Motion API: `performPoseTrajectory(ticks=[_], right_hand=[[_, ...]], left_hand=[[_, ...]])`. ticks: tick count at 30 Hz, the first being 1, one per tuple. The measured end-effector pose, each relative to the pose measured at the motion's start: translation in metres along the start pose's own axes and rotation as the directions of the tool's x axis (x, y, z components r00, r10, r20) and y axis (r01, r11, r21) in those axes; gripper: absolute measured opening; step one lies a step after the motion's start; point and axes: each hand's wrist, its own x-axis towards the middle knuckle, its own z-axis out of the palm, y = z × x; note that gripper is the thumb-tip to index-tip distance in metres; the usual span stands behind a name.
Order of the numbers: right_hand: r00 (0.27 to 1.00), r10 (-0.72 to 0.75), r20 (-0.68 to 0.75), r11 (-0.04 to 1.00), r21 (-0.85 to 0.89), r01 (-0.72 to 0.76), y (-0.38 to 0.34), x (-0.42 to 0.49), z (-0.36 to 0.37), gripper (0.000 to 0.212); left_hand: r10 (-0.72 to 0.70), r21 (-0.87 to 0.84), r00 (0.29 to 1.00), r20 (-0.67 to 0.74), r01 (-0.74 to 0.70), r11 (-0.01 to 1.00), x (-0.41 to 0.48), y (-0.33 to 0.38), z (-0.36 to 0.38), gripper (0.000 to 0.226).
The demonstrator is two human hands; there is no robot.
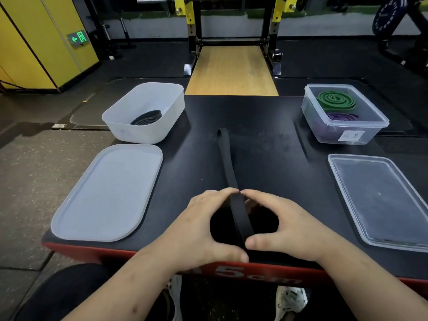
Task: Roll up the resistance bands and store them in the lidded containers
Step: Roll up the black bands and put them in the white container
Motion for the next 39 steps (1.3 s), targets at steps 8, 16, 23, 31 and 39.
performPoseTrajectory(ticks=[8, 16, 23, 31, 39], right_hand=[[0.998, -0.055, 0.041, 0.996, 0.076, 0.052, 0.001, -0.002, -0.005, 0.084], [1.000, -0.020, 0.012, 0.994, 0.110, 0.018, 0.007, -0.002, -0.002, 0.089], [0.998, -0.054, -0.043, 0.988, 0.143, 0.060, 0.005, -0.001, -0.003, 0.065], [0.999, -0.045, 0.002, 0.996, 0.082, 0.045, 0.012, -0.005, -0.004, 0.084], [0.998, -0.050, -0.045, 0.991, 0.124, 0.055, 0.013, -0.002, 0.001, 0.074]], left_hand=[[0.032, 0.072, 0.999, -0.036, -0.029, 0.997, 0.001, 0.000, 0.008, 0.080], [0.061, 0.097, 0.997, -0.057, -0.055, 0.994, 0.000, 0.003, 0.010, 0.082], [0.036, 0.103, 0.999, -0.025, -0.034, 0.994, 0.000, 0.002, 0.015, 0.107], [0.091, 0.106, 0.994, -0.063, -0.084, 0.991, 0.002, 0.007, 0.012, 0.084], [0.049, 0.106, 0.998, -0.044, -0.044, 0.993, 0.001, 0.002, 0.014, 0.099]])
